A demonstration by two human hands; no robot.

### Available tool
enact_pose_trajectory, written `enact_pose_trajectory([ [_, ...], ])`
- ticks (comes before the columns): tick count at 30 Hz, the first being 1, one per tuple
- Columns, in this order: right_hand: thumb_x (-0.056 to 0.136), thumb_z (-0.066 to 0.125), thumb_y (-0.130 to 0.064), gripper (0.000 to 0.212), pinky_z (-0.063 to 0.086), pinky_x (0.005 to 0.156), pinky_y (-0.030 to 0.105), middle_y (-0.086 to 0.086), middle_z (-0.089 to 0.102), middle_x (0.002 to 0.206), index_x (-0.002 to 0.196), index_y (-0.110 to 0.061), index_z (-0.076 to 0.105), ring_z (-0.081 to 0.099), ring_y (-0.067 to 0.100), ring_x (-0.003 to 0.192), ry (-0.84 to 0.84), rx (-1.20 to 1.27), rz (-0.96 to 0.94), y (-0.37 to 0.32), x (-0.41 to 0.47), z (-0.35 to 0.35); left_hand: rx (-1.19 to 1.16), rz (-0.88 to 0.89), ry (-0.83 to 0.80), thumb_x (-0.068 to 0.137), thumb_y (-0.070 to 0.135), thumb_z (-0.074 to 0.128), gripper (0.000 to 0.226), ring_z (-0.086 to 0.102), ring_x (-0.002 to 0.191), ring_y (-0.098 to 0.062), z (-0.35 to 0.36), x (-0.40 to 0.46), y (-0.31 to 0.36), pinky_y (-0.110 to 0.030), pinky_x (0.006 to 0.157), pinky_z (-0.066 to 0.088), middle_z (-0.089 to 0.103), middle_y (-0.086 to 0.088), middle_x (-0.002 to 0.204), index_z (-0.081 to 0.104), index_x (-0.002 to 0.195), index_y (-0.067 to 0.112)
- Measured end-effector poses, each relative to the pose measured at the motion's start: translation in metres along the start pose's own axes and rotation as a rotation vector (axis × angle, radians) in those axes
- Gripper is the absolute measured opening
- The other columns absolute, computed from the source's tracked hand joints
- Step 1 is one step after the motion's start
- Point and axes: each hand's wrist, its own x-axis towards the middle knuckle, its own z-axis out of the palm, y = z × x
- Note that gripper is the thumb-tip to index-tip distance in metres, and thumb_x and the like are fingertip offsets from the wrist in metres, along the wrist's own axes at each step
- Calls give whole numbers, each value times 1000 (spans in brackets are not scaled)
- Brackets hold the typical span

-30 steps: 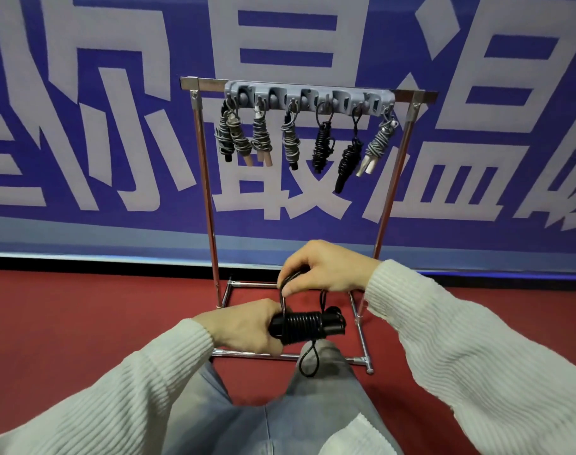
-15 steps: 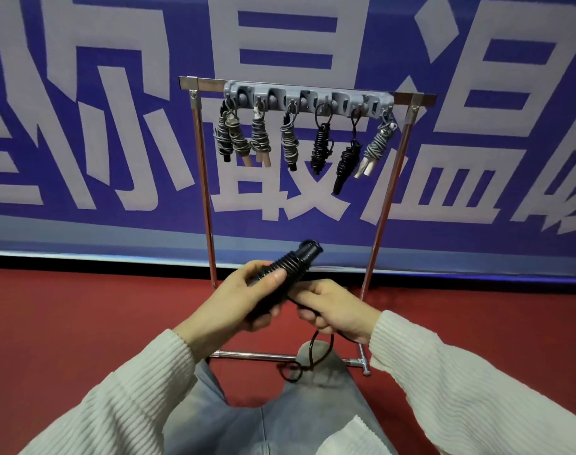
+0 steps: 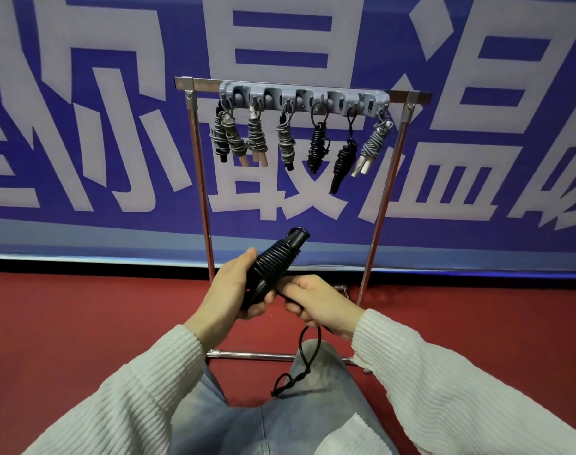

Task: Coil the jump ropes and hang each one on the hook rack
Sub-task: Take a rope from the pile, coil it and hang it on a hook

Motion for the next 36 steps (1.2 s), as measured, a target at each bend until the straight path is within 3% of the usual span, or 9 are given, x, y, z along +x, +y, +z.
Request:
enact_pose_trajectory([
  [5, 106, 48, -42, 26, 23, 45, 26, -5, 37, 61, 94, -31, 68, 25, 8, 46, 78, 6, -41, 3, 0, -3, 32, -19, 20, 100, 27, 28, 42, 37, 42, -18, -2, -1, 1, -20, 43, 25, 59, -24, 68, 65, 99, 8],
  [10, 108, 48, -34, 24, 24, 40, 19, -6, 39, 61, 111, -19, 66, 28, 4, 43, 4, -49, -46, 10, 1, -6, -177, 13, -39, 102, 57, 43, 51, 32, 39, -15, -6, 2, 9, -17, 38, 21, 53, -13, 64, 63, 100, 10],
  [13, 106, 51, -35, 32, 22, 43, 24, -5, 34, 56, 97, -10, 68, 26, 7, 44, 53, -120, -55, 15, -2, -15, -249, 34, -71, 97, 51, 56, 39, 32, 44, -12, -20, 8, 20, -18, 38, 22, 52, -9, 69, 56, 108, 13],
  [19, 98, 63, -40, 20, 44, 68, 25, -10, 66, 75, 96, -25, 75, 54, 1, 65, 71, -702, -90, -4, -2, -60, 457, 116, 182, 101, 39, 60, 30, 54, 46, -14, -45, 27, -7, -24, 46, 41, 68, -10, 70, 54, 124, 21],
  [23, 96, 64, -41, 18, 49, 74, 32, -14, 70, 82, 101, -28, 76, 62, 6, 75, 29, -1025, -161, -31, -5, -73, 1051, 176, 58, 99, 46, 57, 33, 68, 78, -16, -40, 31, -27, -32, 72, 53, 73, 0, 92, 56, 125, 27],
  [25, 92, 66, -43, 16, 53, 75, 36, -14, 74, 85, 99, -33, 76, 65, 7, 79, 17, -1065, -244, -44, -3, -72, 1147, 124, -144, 99, 44, 57, 28, 65, 71, -10, -25, 24, -26, -29, 67, 52, 71, 2, 91, 57, 120, 25],
  [28, 89, 73, -37, 11, 54, 84, 29, -17, 75, 91, 98, -32, 78, 68, 2, 87, -113, -910, -279, -53, 1, -64, 889, 6, -538, 101, 30, 60, 14, 57, 52, -15, 2, 4, -15, -27, 48, 48, 73, -4, 80, 62, 104, 17],
  [31, 90, 77, -21, 8, 54, 83, 22, -5, 78, 91, 97, -18, 80, 71, 9, 86, -176, -572, -250, -54, -8, -63, 644, 9, -689, 101, 28, 64, 13, 50, 44, -17, 4, -14, 2, -23, 42, 41, 64, -2, 62, 65, 95, 16],
  [36, 98, 64, -10, 35, 51, 74, 23, -16, 73, 81, 83, -40, 75, 67, 0, 79, -171, -379, -240, -26, -14, -48, 8, 28, -886, 82, 53, 78, 52, 44, 37, -10, -2, -30, 2, -17, 38, 32, 60, -10, 62, 66, 101, 7],
])
